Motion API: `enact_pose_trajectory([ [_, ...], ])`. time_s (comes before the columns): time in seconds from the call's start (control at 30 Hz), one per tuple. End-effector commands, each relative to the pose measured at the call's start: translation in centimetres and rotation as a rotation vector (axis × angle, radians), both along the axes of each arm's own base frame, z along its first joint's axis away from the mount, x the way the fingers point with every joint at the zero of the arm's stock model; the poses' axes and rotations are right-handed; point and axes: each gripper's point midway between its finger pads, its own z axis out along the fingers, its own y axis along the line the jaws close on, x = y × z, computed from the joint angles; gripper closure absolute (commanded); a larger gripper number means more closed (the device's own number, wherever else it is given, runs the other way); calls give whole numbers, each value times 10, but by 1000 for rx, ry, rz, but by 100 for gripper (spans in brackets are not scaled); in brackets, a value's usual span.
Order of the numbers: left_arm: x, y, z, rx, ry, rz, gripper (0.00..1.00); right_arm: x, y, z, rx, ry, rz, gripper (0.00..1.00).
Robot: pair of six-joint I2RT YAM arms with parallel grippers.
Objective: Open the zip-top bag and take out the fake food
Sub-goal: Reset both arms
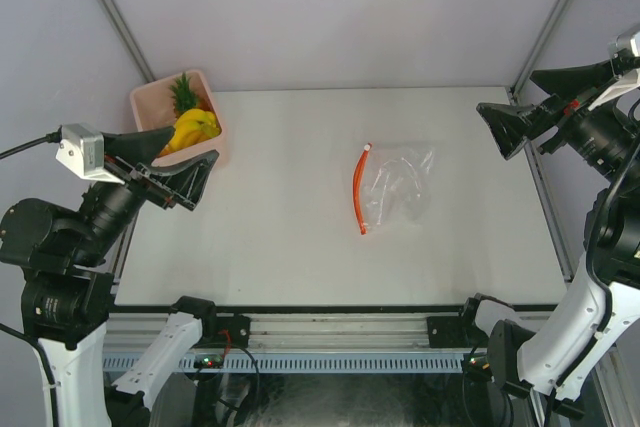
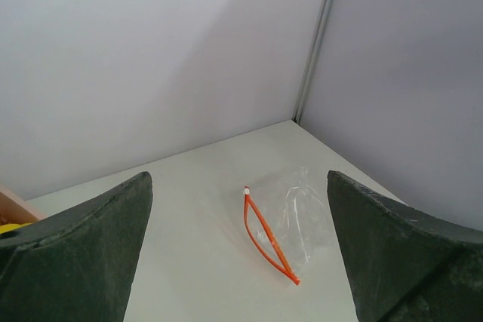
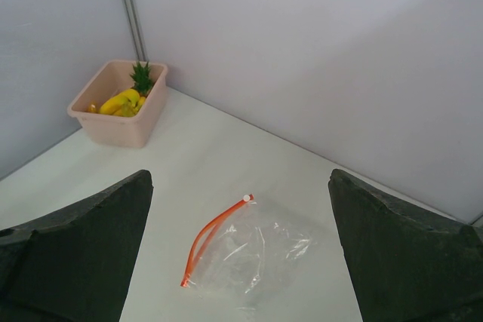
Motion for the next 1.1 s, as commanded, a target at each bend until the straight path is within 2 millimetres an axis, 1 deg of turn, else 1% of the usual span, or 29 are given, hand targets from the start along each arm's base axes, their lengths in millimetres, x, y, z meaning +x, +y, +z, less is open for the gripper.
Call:
enact_pose_trajectory([
  [0.0,4,2,0,13,-18,18,0,-2,0,1,-10,-12,1,0],
  [1.07,2,3,0,20,-22,19,0,-4,1,1,-11,-13,5,0],
])
